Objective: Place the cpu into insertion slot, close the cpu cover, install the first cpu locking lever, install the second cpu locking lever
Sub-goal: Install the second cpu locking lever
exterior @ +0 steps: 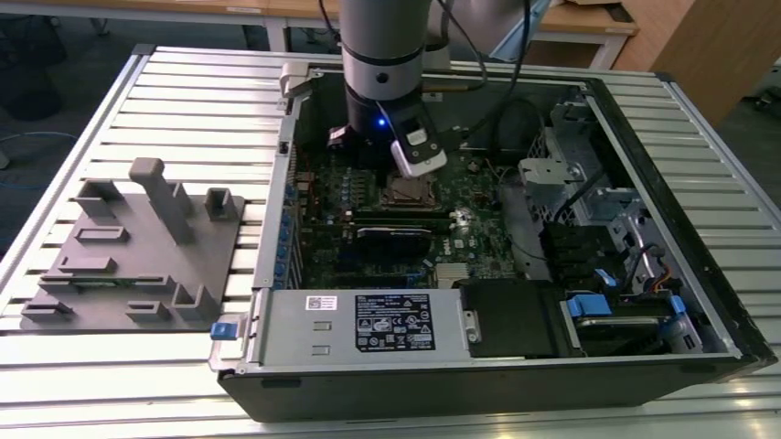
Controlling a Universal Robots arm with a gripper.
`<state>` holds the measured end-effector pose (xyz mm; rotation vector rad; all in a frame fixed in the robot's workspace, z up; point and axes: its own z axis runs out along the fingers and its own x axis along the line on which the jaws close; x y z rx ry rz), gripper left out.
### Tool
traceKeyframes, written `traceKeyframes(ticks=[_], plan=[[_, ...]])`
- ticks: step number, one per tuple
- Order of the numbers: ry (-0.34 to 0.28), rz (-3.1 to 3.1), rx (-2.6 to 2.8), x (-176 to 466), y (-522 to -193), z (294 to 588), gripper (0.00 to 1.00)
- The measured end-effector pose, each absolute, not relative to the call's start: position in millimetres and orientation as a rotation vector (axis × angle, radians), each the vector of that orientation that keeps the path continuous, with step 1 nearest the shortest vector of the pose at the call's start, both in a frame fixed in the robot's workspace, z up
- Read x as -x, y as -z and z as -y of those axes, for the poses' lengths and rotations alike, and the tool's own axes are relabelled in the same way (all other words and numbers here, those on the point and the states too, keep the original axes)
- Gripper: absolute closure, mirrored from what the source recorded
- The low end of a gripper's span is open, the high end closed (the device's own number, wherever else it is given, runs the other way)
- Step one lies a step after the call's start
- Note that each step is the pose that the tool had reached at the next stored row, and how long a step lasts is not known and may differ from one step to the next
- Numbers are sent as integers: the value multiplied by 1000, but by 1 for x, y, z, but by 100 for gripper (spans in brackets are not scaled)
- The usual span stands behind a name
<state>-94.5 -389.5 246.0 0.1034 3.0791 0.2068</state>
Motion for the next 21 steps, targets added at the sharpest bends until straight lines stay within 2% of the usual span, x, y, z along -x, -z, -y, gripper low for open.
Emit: traceKeyframes(ticks=[4,21], plan=[[-207,-3079,-103,94,-254,389,90],[-205,-3076,-146,79,-248,395,90]])
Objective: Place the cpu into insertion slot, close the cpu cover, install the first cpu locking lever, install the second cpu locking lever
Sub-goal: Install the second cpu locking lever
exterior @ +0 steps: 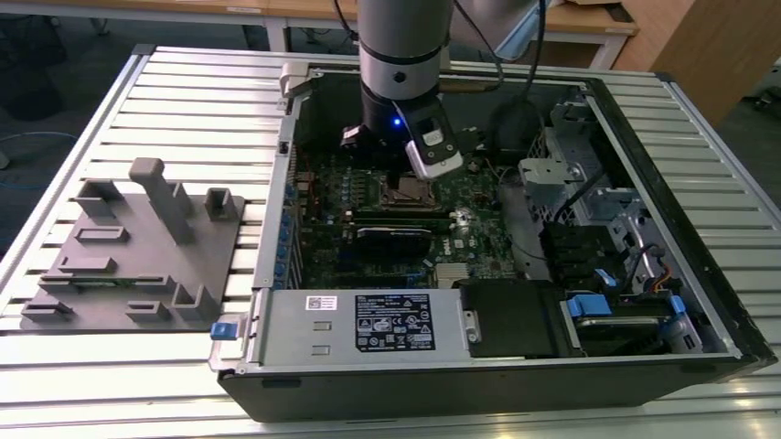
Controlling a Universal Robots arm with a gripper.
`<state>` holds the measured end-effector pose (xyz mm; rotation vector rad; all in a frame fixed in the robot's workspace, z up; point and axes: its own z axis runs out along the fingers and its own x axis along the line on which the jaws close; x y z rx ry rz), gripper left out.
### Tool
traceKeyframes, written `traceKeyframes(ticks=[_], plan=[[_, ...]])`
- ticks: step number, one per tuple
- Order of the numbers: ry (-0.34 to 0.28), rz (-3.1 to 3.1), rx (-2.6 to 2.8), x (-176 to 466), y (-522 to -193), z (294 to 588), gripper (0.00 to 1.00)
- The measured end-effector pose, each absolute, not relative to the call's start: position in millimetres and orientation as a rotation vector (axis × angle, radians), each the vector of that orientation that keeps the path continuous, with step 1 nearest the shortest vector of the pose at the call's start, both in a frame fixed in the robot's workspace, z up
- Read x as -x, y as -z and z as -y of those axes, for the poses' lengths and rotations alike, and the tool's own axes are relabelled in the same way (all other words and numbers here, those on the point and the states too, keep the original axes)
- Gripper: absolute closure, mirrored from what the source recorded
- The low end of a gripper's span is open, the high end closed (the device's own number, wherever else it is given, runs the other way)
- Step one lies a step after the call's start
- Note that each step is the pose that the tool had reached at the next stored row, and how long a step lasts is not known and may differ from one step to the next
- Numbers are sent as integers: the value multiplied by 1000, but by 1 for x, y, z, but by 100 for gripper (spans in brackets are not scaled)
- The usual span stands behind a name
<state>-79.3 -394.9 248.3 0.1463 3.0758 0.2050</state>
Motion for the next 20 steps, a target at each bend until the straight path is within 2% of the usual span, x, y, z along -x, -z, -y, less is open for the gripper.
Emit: traceKeyframes(ticks=[20], plan=[[-204,-3072,-182,86,-227,406,90]])
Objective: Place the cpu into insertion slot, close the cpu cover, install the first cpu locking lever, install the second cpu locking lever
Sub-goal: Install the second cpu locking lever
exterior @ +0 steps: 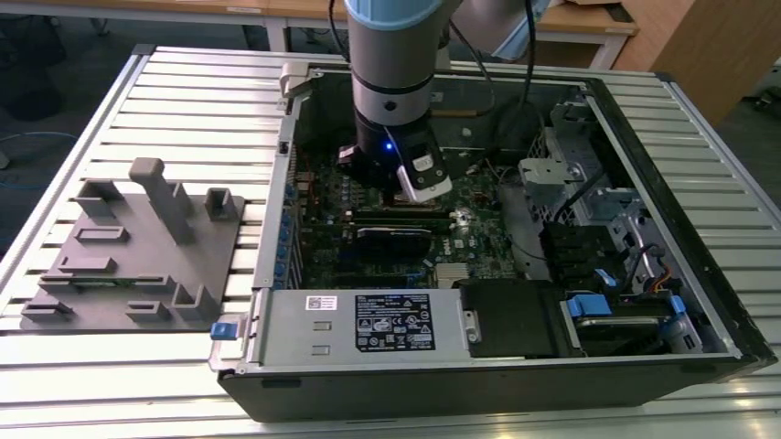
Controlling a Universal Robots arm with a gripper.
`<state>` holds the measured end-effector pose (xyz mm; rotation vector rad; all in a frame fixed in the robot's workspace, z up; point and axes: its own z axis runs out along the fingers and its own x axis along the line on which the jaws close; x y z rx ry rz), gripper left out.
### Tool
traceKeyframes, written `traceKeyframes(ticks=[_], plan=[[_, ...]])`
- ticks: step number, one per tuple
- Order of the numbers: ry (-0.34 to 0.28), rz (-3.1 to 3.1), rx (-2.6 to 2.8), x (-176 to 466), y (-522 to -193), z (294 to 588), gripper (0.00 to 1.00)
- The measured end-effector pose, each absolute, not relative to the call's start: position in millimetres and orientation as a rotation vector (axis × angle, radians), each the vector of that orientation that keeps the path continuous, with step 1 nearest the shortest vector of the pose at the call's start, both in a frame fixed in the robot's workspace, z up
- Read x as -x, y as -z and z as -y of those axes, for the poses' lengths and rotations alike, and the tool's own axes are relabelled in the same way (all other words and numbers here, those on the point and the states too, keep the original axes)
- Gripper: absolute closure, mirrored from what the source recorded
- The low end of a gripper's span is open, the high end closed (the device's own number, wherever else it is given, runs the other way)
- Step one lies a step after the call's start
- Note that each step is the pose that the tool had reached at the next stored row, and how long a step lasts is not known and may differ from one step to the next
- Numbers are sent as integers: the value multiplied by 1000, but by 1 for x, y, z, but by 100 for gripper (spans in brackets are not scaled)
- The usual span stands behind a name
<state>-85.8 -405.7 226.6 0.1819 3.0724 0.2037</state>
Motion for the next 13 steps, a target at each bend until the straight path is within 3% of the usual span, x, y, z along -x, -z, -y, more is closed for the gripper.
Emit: traceKeyframes(ticks=[13], plan=[[-246,-3077,-116,88,-217,406,90]])
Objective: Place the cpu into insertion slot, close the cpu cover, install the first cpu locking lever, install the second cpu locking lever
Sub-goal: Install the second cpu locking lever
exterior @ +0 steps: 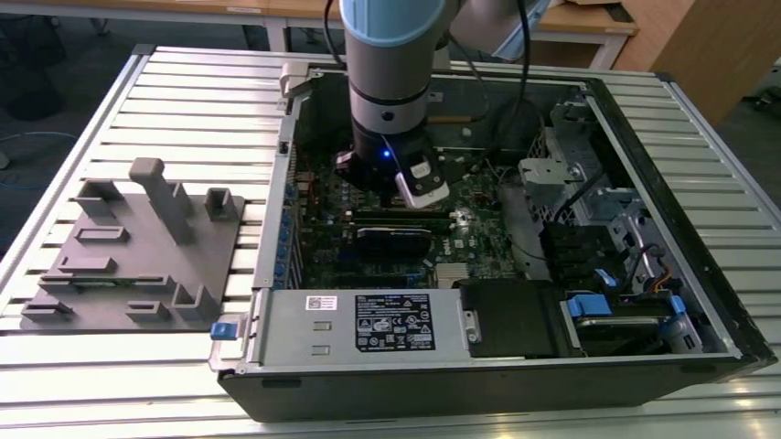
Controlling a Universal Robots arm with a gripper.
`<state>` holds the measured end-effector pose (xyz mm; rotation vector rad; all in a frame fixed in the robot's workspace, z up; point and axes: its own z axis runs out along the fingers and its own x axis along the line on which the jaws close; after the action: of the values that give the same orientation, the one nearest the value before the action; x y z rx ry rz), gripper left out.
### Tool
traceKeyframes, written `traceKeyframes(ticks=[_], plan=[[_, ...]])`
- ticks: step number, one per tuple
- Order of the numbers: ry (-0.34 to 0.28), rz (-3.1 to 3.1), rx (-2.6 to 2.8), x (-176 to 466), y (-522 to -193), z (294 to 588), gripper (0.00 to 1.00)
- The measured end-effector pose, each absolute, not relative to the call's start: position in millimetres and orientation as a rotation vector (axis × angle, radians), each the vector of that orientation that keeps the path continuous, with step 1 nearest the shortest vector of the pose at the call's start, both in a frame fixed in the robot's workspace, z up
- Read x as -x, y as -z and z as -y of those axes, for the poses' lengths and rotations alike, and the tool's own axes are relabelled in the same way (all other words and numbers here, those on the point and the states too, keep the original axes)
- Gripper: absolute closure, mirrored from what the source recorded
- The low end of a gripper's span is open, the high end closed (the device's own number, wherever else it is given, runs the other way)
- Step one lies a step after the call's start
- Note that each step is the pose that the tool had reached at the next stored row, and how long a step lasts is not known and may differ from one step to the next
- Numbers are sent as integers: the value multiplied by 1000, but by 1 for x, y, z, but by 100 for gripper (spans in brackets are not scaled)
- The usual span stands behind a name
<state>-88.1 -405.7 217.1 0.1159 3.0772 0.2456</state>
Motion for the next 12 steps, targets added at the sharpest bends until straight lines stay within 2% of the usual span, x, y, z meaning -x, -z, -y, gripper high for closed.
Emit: traceKeyframes(ticks=[12], plan=[[-263,-3079,-86,90,-211,406,90]])
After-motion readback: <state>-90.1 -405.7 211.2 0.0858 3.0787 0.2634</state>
